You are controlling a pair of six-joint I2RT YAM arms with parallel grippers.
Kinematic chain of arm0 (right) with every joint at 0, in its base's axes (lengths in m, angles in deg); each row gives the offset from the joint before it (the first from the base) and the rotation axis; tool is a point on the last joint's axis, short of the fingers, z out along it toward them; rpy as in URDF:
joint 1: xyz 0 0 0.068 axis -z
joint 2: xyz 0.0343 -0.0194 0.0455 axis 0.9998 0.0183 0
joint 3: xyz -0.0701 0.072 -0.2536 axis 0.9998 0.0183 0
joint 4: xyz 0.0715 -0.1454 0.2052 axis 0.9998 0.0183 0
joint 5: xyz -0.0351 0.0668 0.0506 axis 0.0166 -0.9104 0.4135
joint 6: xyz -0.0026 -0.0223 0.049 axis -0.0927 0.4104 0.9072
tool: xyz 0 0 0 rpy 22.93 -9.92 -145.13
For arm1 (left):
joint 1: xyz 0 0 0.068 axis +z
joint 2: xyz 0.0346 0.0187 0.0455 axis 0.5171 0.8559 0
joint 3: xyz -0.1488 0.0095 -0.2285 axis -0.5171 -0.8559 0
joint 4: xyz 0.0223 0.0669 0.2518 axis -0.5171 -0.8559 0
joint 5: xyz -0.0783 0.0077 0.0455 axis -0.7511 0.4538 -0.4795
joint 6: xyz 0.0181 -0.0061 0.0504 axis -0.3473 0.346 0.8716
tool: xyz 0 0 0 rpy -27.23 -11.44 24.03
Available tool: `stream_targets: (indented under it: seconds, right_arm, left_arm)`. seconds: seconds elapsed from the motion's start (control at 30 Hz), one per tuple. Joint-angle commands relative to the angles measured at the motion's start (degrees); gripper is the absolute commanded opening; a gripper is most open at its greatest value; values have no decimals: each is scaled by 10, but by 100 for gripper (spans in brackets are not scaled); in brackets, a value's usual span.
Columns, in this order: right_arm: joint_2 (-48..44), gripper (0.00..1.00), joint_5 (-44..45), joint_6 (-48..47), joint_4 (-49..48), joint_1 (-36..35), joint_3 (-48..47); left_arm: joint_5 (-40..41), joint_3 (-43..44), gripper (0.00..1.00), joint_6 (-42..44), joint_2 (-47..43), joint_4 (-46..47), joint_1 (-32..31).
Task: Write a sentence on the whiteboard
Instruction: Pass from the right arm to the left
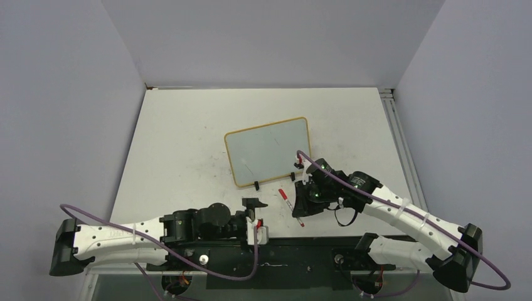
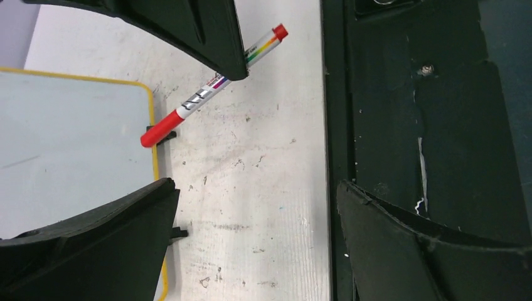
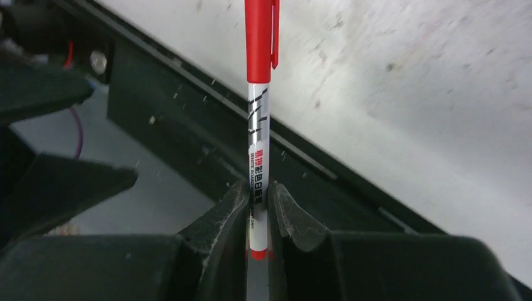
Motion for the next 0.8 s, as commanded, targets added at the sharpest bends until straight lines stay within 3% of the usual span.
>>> stream_targets:
  seconds: [0.0, 0.23, 0.4, 0.6, 0.77]
  right_arm:
    - [-26, 5, -118, 4, 77, -25, -29]
    - [-10, 5, -196, 1, 88, -73, -32]
    - [3, 5, -233, -7, 99, -77, -55]
    - [25, 5, -239, -27, 125, -77, -77]
    - [35, 5, -238, -28, 125, -77, -80]
  left_arm:
    - [81, -2, 98, 70, 14, 40, -45]
    - [59, 20, 99, 63, 69, 49, -51]
    - [43, 47, 81, 59, 115, 33, -70]
    - [59, 57, 49, 67, 137, 41, -98]
    - [66, 55, 41, 62, 130, 44, -109]
